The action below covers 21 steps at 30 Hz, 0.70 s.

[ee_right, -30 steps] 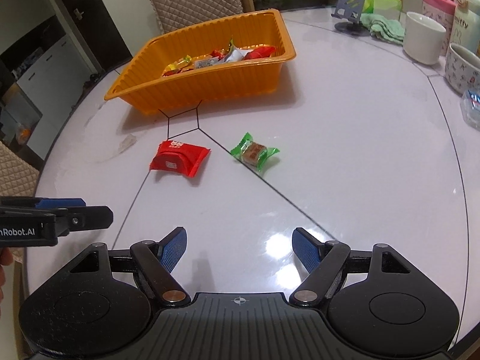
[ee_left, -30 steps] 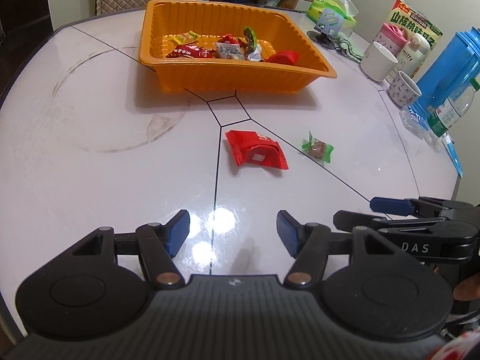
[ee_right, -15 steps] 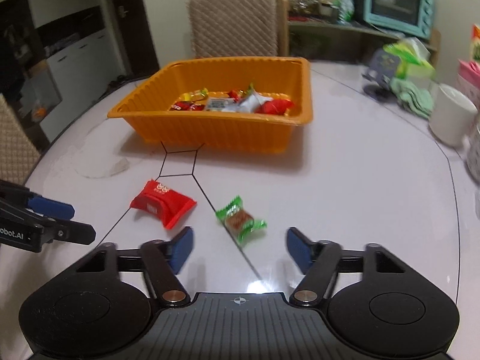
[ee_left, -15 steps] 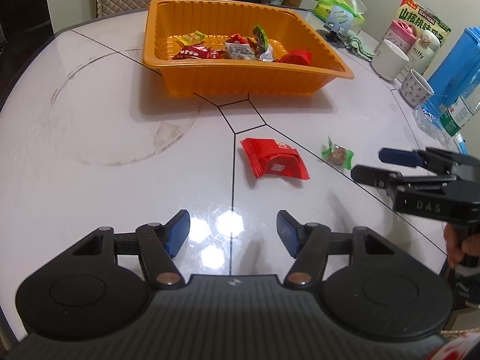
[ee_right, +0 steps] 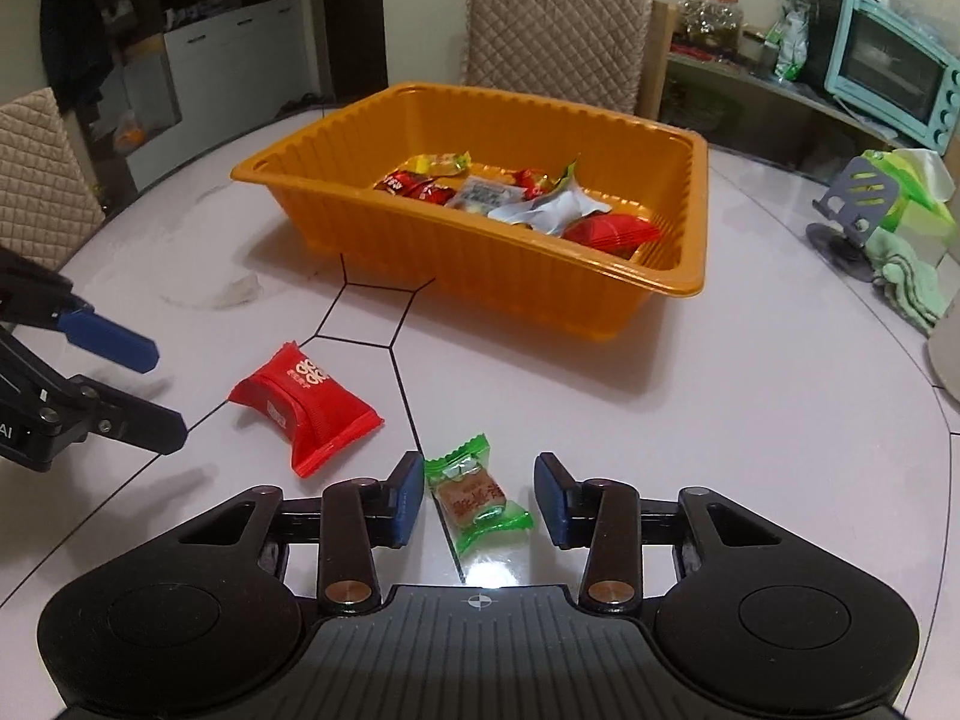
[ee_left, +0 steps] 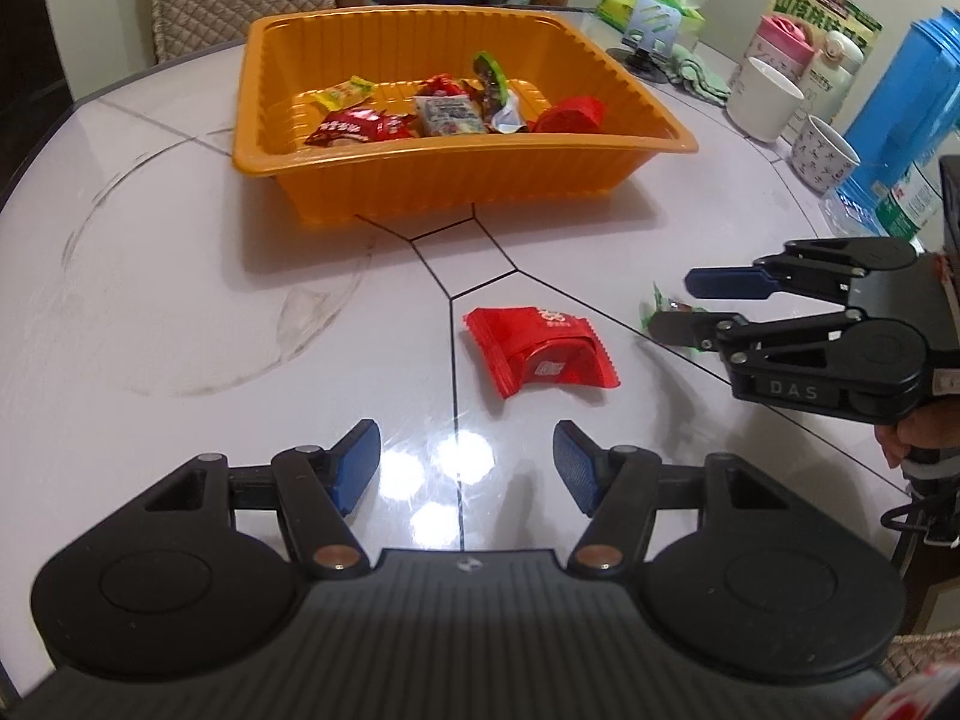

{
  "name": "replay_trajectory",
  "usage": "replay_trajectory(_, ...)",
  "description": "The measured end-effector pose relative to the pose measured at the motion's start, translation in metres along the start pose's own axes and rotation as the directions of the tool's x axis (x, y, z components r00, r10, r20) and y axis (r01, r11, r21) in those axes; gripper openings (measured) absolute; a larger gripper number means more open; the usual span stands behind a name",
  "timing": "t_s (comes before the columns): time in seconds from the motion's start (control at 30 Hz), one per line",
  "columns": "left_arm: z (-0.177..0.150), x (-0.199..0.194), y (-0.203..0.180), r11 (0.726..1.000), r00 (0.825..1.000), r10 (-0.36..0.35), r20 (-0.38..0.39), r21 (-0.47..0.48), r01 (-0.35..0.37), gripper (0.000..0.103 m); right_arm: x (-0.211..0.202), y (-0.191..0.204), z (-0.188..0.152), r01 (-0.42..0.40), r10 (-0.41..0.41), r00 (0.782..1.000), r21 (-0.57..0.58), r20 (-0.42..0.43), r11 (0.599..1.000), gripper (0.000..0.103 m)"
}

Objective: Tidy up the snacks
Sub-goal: 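Grasp the green-wrapped candy with the right gripper while the left grasps the red pack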

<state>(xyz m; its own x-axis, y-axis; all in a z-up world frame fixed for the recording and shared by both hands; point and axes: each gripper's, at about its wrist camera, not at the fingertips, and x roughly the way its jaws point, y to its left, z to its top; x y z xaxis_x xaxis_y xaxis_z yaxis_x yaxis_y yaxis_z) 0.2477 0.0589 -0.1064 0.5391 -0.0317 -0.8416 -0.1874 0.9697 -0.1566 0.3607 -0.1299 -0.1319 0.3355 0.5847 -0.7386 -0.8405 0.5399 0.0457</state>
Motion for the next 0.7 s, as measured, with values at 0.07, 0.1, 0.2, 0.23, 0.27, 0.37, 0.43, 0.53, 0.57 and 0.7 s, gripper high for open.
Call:
replay_trajectory(0.07, 0.002, 0.003, -0.001, 1.0, 1.0, -0.004, -0.004, 0.017, 0.004, 0.06, 0.002, 0.0, 0.0, -0.008, 0.008, 1.0, -0.002, -0.01, 1.0, 0.037)
replay_trajectory(0.1, 0.004, 0.005, -0.001, 1.0, 1.0, -0.005, -0.006, 0.025, 0.005, 0.06, 0.002, 0.0, -0.001, -0.012, 0.012, 1.0, 0.0, -0.012, 1.0, 0.035)
replay_trajectory(0.2, 0.008, 0.009, -0.002, 0.998, 1.0, -0.01, -0.008, 0.064, 0.01, 0.06, 0.003, -0.001, -0.001, -0.011, 0.011, 1.0, 0.013, -0.021, 1.0, 0.027)
replay_trajectory(0.23, 0.01, 0.009, -0.003, 0.997, 1.0, -0.012, -0.004, 0.082, 0.013, 0.06, 0.003, -0.001, -0.001, -0.008, 0.008, 1.0, 0.019, -0.025, 1.0, 0.025)
replay_trajectory(0.27, 0.012, 0.01, -0.004, 0.995, 1.0, -0.014, -0.001, 0.102, 0.014, 0.06, 0.003, -0.002, -0.002, -0.009, 0.009, 1.0, 0.028, -0.028, 1.0, 0.021)
replay_trajectory(0.37, 0.017, 0.013, -0.008, 0.984, 1.0, -0.024, 0.013, 0.175, 0.021, 0.061, 0.0, -0.004, -0.004, 0.006, -0.003, 0.999, 0.065, -0.033, 0.998, 0.021)
replay_trajectory(0.43, 0.019, 0.017, -0.011, 0.974, 1.0, -0.023, 0.02, 0.228, 0.018, 0.061, -0.002, -0.006, -0.006, 0.017, -0.013, 0.999, 0.097, -0.037, 0.995, 0.021)
replay_trajectory(0.53, 0.023, 0.022, -0.015, 0.955, 0.999, -0.041, 0.027, 0.295, 0.031, 0.062, -0.008, -0.011, -0.01, 0.026, -0.02, 0.999, 0.157, -0.042, 0.987, 0.021)
replay_trajectory(0.57, 0.025, 0.023, -0.017, 0.947, 0.998, -0.049, 0.03, 0.319, 0.037, 0.063, -0.01, -0.013, -0.012, 0.027, -0.02, 0.999, 0.181, -0.041, 0.983, 0.021)
replay_trajectory(0.7, 0.032, 0.033, -0.022, 0.927, 0.997, -0.068, 0.021, 0.37, 0.055, 0.067, -0.017, -0.02, -0.017, 0.031, -0.022, 0.999, 0.262, -0.036, 0.965, 0.021)
